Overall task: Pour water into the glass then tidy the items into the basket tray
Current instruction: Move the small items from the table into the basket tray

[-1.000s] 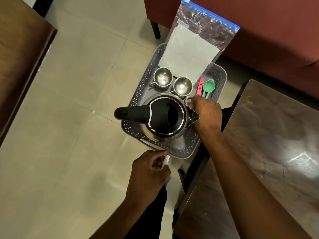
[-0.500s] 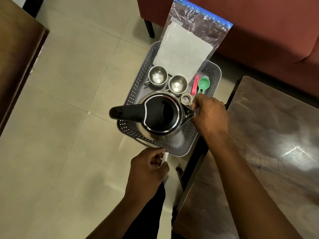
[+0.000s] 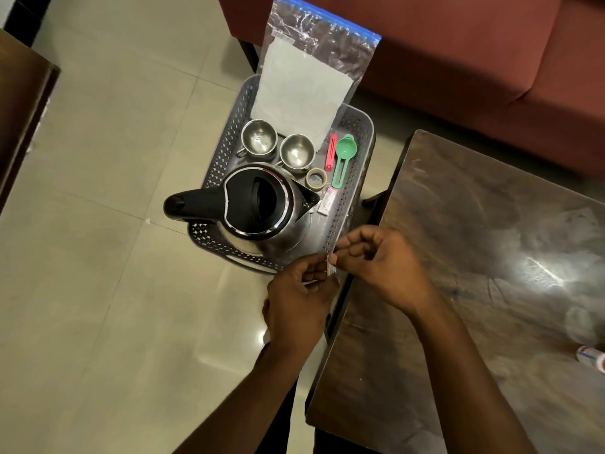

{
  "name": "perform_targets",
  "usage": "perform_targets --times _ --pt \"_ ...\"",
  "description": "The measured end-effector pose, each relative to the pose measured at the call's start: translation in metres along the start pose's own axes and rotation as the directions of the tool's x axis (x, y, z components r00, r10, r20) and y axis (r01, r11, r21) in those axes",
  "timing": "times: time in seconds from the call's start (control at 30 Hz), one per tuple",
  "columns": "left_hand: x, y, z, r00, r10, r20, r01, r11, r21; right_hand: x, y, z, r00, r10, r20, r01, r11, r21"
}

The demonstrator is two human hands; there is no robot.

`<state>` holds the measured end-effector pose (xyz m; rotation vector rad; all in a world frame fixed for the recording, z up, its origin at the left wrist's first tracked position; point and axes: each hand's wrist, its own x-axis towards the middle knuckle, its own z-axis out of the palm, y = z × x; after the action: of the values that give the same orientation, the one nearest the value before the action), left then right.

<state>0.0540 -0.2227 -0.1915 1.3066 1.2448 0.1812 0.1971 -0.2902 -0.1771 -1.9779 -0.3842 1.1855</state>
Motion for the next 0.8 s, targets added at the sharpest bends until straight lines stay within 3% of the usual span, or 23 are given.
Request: perform_targets --times 0.23,0.43,0.63,0.8 --pt "0.002 0.006 0.011 0.998 0.059 -0.031 -0.061 0.997 -0.045 0.015 0.007 -0.003 0.999 -0.043 0.006 0.044 0.984 -0.172" --pt "0.005 0.001 0.009 0.999 -0.011 -0.053 0.006 0.995 -0.095 0.057 -0.01 -0.009 0.986 -0.084 -0.142 0.05 0.973 -0.227" --pt "0.005 -0.008 0.003 0.999 -0.027 -0.034 0.022 0.991 -0.132 0.106 -0.022 -0.005 0.976 -0.146 -0.159 0.048 0.864 -0.501" --pt "0.011 -0.008 0.003 1.0 -0.014 -0.002 0.014 0.99 -0.143 0.122 -0.02 0.002 0.981 -0.167 -0.102 0.047 0.708 -0.705"
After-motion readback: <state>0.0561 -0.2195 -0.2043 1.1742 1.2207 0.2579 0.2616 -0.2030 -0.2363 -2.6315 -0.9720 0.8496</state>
